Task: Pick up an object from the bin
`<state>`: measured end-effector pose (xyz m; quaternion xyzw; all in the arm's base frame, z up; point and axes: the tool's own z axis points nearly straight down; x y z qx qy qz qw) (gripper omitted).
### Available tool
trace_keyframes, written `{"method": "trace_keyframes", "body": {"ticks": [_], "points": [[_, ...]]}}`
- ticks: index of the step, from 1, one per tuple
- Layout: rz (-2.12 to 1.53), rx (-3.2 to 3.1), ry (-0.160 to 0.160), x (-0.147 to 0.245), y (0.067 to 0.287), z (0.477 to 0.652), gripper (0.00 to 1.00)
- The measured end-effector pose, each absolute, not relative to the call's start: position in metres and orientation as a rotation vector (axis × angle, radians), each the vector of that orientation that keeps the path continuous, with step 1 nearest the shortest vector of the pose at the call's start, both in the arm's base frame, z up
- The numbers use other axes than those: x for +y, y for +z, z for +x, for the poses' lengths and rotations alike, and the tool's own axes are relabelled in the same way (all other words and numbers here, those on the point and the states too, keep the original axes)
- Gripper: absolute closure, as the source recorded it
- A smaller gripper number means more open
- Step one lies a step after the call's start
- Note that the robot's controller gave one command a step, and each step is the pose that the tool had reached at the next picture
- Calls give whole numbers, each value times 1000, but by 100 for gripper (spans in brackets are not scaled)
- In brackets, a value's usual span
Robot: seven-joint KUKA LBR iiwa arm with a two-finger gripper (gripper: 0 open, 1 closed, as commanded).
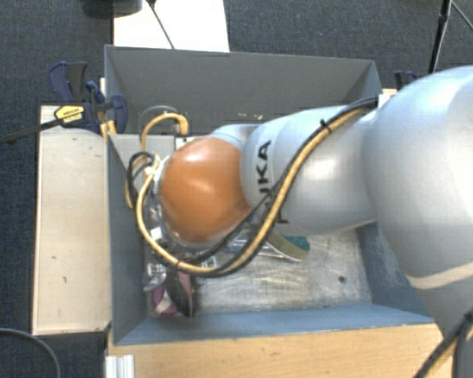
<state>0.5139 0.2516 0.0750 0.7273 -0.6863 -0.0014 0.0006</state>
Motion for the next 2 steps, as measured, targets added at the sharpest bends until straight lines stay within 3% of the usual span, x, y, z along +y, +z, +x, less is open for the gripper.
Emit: {"method": "trace_keyframes", "body": {"ticks": [1, 2], "points": [[2279, -2168, -3, 252, 86, 514, 100], [2276, -2180, 3, 254, 186, 516, 100]]}}
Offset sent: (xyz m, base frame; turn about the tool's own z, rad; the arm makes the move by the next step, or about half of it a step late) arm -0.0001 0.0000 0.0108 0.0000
